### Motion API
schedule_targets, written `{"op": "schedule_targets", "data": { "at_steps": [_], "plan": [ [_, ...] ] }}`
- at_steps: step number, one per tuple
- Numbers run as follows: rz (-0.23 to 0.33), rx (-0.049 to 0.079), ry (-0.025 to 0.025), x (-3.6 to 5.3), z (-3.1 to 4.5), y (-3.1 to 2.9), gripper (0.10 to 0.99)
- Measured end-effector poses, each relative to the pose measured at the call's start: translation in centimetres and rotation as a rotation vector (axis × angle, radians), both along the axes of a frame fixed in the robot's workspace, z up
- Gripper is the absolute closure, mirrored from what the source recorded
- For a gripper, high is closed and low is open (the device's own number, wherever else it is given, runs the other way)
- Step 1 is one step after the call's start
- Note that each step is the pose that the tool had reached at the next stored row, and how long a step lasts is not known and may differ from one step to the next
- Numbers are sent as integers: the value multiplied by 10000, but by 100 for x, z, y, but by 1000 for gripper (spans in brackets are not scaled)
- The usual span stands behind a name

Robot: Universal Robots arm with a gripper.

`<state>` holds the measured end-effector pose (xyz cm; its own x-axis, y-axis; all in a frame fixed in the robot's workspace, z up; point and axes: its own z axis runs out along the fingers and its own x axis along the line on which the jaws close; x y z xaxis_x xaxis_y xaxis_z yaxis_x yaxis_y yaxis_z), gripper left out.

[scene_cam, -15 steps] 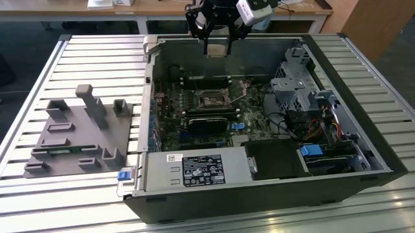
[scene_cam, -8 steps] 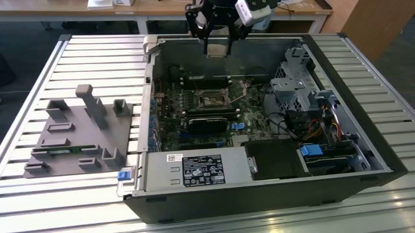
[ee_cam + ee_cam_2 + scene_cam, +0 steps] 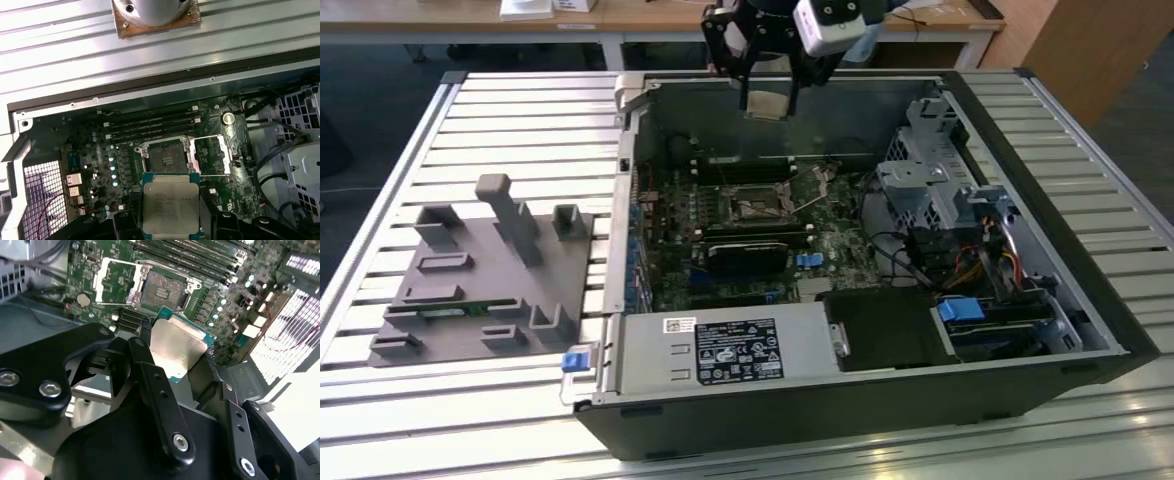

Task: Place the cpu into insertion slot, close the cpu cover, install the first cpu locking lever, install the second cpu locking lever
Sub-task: 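Place the cpu into insertion slot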

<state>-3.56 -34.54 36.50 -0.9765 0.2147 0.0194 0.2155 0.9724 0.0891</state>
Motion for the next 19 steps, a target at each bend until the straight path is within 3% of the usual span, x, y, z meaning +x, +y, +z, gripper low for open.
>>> {"op": "schedule_targets", "data": {
  "at_steps": [19],
  "plan": [
    [-2965,0,-1,0,-23,1,545]
  ]
}}
